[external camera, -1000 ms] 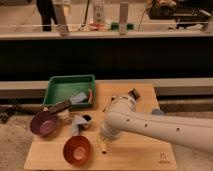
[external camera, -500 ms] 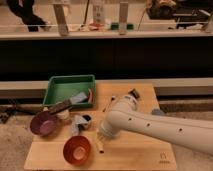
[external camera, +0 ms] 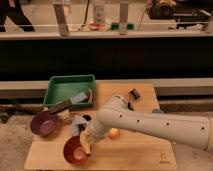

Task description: Place banana in red bowl

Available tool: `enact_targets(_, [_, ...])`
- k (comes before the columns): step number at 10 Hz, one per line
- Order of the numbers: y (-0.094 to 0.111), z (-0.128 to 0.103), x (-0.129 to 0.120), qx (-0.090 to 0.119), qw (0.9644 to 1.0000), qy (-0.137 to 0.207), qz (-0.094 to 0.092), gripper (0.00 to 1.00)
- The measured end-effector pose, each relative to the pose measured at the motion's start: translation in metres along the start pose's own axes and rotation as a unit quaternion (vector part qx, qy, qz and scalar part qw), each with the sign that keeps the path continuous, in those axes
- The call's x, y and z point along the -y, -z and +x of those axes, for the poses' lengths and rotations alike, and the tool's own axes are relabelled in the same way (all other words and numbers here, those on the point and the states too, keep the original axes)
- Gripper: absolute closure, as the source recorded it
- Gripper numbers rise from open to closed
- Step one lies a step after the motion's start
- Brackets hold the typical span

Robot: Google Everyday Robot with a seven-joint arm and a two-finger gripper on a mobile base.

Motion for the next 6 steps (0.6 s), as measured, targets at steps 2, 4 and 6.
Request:
enact_targets(2, [-0.009,-0.008,0.005,0.033,0.9990,0.028,0.008,0.97])
enact_targets(4, [-0.023,-0.014,0.007,0.054,0.9974,0.048,0.001,0.87])
enact_targets(6, [-0.033,-0.018,0.005,0.054,0.9961,0.067,-0.019,0.66])
